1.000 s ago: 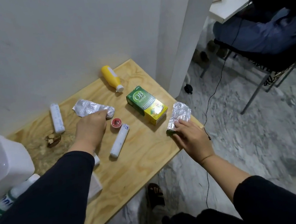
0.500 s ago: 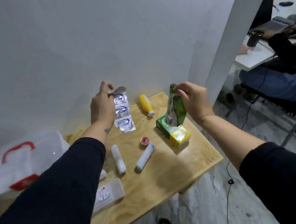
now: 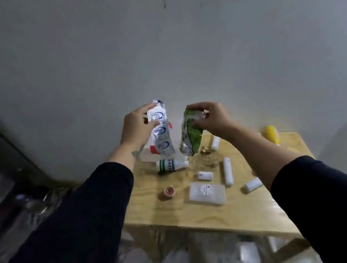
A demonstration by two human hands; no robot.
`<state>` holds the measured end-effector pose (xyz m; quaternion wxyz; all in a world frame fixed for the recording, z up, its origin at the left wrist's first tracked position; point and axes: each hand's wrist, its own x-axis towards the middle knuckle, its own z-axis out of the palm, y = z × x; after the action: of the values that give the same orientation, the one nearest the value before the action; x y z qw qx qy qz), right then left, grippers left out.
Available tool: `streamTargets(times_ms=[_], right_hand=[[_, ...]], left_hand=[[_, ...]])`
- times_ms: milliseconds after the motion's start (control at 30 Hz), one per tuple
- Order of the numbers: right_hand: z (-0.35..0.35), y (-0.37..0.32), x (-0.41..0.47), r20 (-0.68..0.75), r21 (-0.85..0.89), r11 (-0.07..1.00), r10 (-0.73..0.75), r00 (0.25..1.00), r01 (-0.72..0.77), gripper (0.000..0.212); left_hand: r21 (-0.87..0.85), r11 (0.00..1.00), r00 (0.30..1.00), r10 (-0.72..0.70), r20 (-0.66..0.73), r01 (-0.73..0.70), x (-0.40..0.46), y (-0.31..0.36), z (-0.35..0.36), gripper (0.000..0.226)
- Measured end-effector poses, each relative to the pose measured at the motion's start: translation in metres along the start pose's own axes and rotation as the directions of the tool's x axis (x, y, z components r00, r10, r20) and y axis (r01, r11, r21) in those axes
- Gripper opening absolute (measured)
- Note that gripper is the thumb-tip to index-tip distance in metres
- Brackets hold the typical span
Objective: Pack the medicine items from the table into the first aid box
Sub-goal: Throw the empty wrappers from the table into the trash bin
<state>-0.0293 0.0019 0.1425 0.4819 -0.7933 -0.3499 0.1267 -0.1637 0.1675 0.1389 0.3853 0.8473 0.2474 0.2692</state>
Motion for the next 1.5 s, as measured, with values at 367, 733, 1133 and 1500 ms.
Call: streamTargets(times_ms=[367,733,1133,1500], right_hand=[[0.227,-0.119,-0.067,0.360,-0.035,0.974,-0.196,0.912,0.223,0.049],[0.407,-0.157,-0.096,0.633,-0.025,0.944,-0.239,0.736,0.328,0.047],[0.615,-0.056,-0.071,0.765,-0.162,0.966,-0.008,0.644,0.204,0.049],[0.753,0.100,-0.077,0.792,-0.285,0.943,0.129,0.596,0.174,0.044]], left_hand=[[0.085,0.944,0.920,-0.286,-0.269,0.318,-0.177,-0.119,-0.204,0.053],[0.039,0.805,0.733,-0.518,-0.440,0.592,-0.268,-0.235,-0.282,0.052],[-0.152,0.544,0.465,-0.807,-0.364,0.825,-0.270,-0.439,-0.253,0.051],[-0.124,0.372,0.358,-0.926,-0.117,0.920,-0.293,-0.626,-0.152,0.052]])
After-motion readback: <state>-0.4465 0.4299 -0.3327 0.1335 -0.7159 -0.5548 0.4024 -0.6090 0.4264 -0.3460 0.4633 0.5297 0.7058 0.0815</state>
